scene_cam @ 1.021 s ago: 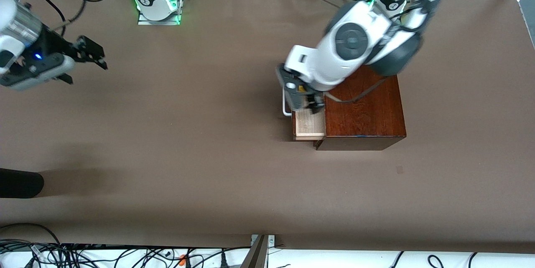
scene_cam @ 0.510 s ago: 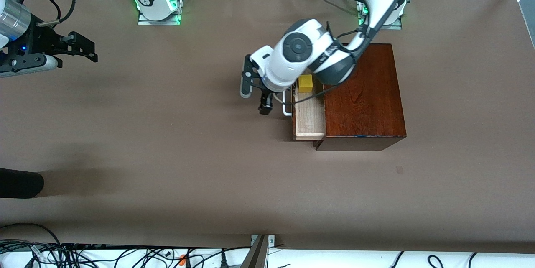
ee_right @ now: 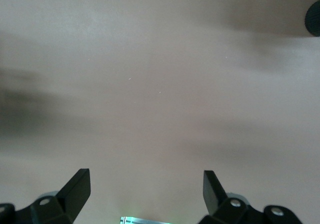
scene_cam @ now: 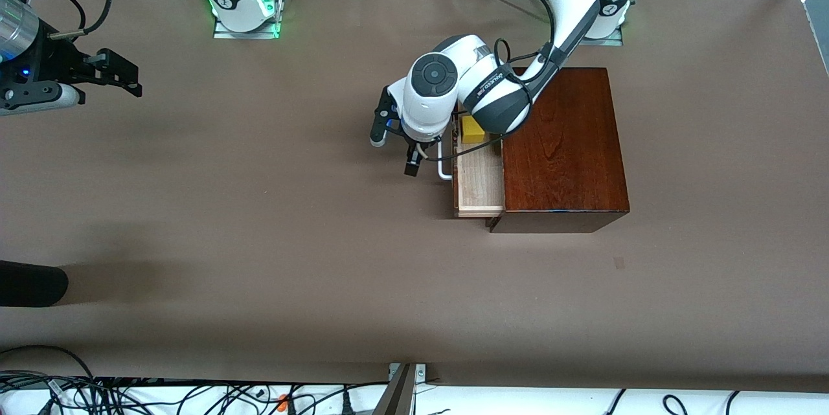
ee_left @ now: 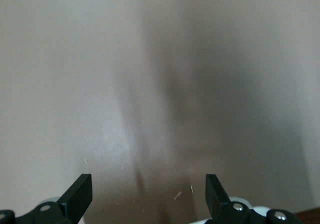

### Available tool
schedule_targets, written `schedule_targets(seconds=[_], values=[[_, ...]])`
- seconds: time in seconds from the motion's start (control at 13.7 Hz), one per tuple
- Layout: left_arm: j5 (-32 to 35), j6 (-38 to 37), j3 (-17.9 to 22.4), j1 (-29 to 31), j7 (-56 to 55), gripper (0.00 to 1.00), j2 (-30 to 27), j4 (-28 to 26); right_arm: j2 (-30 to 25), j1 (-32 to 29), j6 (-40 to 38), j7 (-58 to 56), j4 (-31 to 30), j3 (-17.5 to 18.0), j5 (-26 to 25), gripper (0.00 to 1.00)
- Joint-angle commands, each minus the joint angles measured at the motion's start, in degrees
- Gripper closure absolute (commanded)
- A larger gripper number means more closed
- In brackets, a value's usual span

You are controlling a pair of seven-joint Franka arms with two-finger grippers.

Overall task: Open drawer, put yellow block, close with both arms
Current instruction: 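Push the drawer front inward with the left gripper to close it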

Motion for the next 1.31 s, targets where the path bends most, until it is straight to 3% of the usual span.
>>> schedule_targets(seconds=[0.0, 0.73, 1.24], values=[[3.36, -2.32, 0.36, 0.17, 0.65, 0.00, -0.32, -0.41, 1.39, -0.64, -0.94, 0.09, 2.61, 0.39, -1.16, 0.00], [7.57, -9.62, 2.91, 0.70, -6.56, 0.00, -1.64, -2.17, 2.44, -0.37, 2.75, 0.00, 2.61, 0.47, -1.16, 0.00], [9.25, -15.16, 3.00, 6.49, -5.94, 0.00, -2.96, -2.08, 2.44, -0.37, 2.84, 0.00, 2.61, 0.47, -1.16, 0.00]])
